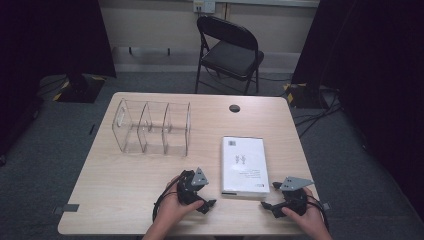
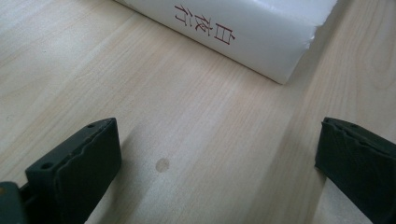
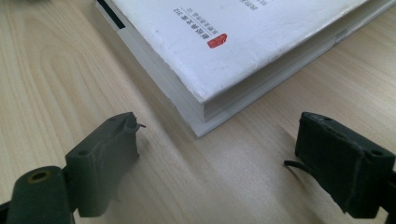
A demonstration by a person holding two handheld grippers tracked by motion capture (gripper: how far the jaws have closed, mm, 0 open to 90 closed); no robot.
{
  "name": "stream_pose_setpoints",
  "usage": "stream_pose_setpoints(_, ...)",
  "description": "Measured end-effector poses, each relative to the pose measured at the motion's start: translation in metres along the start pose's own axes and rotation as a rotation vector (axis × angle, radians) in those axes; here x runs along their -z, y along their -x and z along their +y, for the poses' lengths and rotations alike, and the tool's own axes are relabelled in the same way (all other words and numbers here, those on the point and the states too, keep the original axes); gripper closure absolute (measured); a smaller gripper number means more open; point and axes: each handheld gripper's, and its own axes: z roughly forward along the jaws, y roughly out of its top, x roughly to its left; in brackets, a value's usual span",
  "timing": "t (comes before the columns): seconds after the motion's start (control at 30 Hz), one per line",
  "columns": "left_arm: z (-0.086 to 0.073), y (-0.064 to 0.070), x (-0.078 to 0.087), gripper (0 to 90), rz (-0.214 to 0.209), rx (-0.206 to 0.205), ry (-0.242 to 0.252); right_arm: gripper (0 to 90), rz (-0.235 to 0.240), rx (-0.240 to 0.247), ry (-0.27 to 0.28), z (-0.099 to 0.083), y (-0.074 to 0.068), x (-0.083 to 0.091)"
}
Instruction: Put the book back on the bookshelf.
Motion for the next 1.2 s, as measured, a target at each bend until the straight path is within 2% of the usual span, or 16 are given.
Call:
stream_pose_setpoints(0.1, 0.001, 0.000, 0.000, 0.0, 0.000, -0.005, -0.009, 12.1, -0.001, -0.001, 0.001, 0.000, 0.000, 0.000)
stream_pose_setpoints(0.23, 0.004, 0.002, -0.003, 0.0, 0.024, 0.025, -0.006, 12.2, 0.000, -0.005, 0.003, 0.000, 0.000, -0.001)
stream_pose_setpoints(0.27, 0.006, 0.002, -0.003, 0.0, 0.023, 0.026, -0.023, 12.3, -0.003, -0.007, 0.002, 0.001, 0.000, -0.001)
stream_pose_setpoints(0.33, 0.007, 0.001, -0.004, 0.0, 0.018, 0.016, -0.026, 12.3, -0.003, -0.008, 0.002, 0.001, 0.000, -0.001)
stream_pose_setpoints(0.43, 0.009, 0.001, -0.006, 0.0, 0.019, 0.027, -0.020, 13.4, -0.009, -0.018, 0.007, 0.001, 0.001, -0.001)
stream_pose_setpoints(0.53, 0.012, 0.000, -0.006, 1.1, 0.014, 0.022, -0.052, 14.3, -0.018, -0.022, 0.002, 0.002, 0.001, -0.002)
stream_pose_setpoints(0.57, 0.014, 0.001, -0.004, 4.2, 0.001, -0.004, -0.055, 14.9, -0.017, -0.019, 0.005, 0.002, 0.001, -0.002)
stream_pose_setpoints(0.63, 0.016, 0.002, -0.003, 17.5, -0.006, -0.007, -0.047, 16.1, -0.020, -0.023, 0.007, 0.002, 0.002, -0.002)
stream_pose_setpoints(0.67, 0.019, 0.004, -0.004, 19.6, -0.003, 0.000, -0.051, 17.5, -0.020, -0.026, 0.007, 0.003, 0.002, -0.002)
stream_pose_setpoints(0.73, 0.020, 0.006, -0.005, 15.2, -0.003, 0.006, -0.065, 19.5, -0.023, -0.025, 0.010, 0.003, 0.003, -0.002)
stream_pose_setpoints(0.83, 0.022, 0.007, -0.006, 18.3, -0.001, -0.001, -0.062, 22.2, -0.024, -0.026, -0.003, 0.005, 0.003, -0.002)
stream_pose_setpoints(0.93, 0.026, 0.009, -0.007, 17.7, -0.011, -0.029, -0.097, 27.0, -0.014, -0.018, 0.000, 0.007, 0.003, -0.002)
stream_pose_setpoints(0.97, 0.027, 0.010, -0.009, 18.0, -0.009, -0.024, -0.083, 28.4, -0.007, -0.008, -0.002, 0.007, 0.003, -0.002)
stream_pose_setpoints(1.03, 0.029, 0.012, -0.011, 17.8, -0.016, -0.017, -0.086, 29.4, -0.004, -0.004, -0.003, 0.008, 0.003, -0.002)
stream_pose_setpoints(1.07, 0.031, 0.014, -0.012, 17.1, -0.011, -0.029, -0.096, 31.5, -0.006, -0.010, 0.000, 0.008, 0.001, -0.003)
stream_pose_setpoints(1.2, 0.034, 0.015, -0.014, 17.3, -0.022, -0.030, -0.095, 31.5, -0.009, -0.008, 0.001, 0.009, -0.002, -0.003)
